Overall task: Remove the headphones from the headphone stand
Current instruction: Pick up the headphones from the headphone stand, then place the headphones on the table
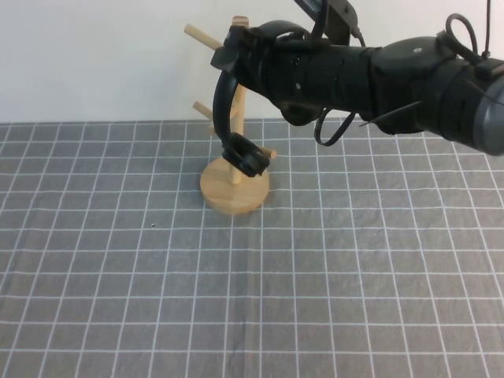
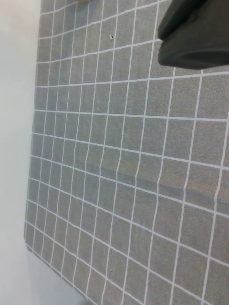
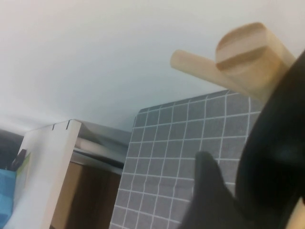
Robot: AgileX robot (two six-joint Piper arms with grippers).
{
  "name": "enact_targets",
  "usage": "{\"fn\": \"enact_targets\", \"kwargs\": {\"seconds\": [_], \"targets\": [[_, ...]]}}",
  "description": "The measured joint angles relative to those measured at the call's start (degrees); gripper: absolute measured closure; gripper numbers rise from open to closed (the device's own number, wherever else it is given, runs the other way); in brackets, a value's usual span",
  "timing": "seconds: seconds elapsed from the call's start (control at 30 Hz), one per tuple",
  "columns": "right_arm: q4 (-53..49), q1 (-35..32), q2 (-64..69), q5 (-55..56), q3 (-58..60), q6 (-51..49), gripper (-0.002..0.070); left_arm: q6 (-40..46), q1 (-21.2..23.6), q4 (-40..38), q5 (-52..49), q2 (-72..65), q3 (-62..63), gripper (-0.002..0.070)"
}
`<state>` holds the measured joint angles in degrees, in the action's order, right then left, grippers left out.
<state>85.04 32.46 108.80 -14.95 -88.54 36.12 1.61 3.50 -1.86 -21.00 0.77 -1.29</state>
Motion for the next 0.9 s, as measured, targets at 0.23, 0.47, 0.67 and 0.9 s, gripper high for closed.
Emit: {"fn": "enact_targets", "kwargs": {"seconds": [0.23, 0.47, 0.67, 0.9], "targets": [[1.7, 0.0, 0.0, 0.1, 0.0, 1.6, 0.0521, 0.0, 0.0, 0.0, 0.0, 0.0, 0.0, 0.0679], [1.7, 0.0, -0.3, -0.8, 0.0, 3.6, 0.0615, 0.0, 0.0, 0.0, 0.0, 0.0, 0.0, 0.0679], [-1.6, 0.0, -4.4, -1.6, 0.0, 3.6, 0.0615, 0.0, 0.0, 0.0, 0.0, 0.0, 0.0, 0.0679], [-13.1, 0.0, -12.9, -5.9, 0.0, -2.9, 0.0615, 0.0, 0.0, 0.0, 0.0, 0.0, 0.0, 0.0679]]}}
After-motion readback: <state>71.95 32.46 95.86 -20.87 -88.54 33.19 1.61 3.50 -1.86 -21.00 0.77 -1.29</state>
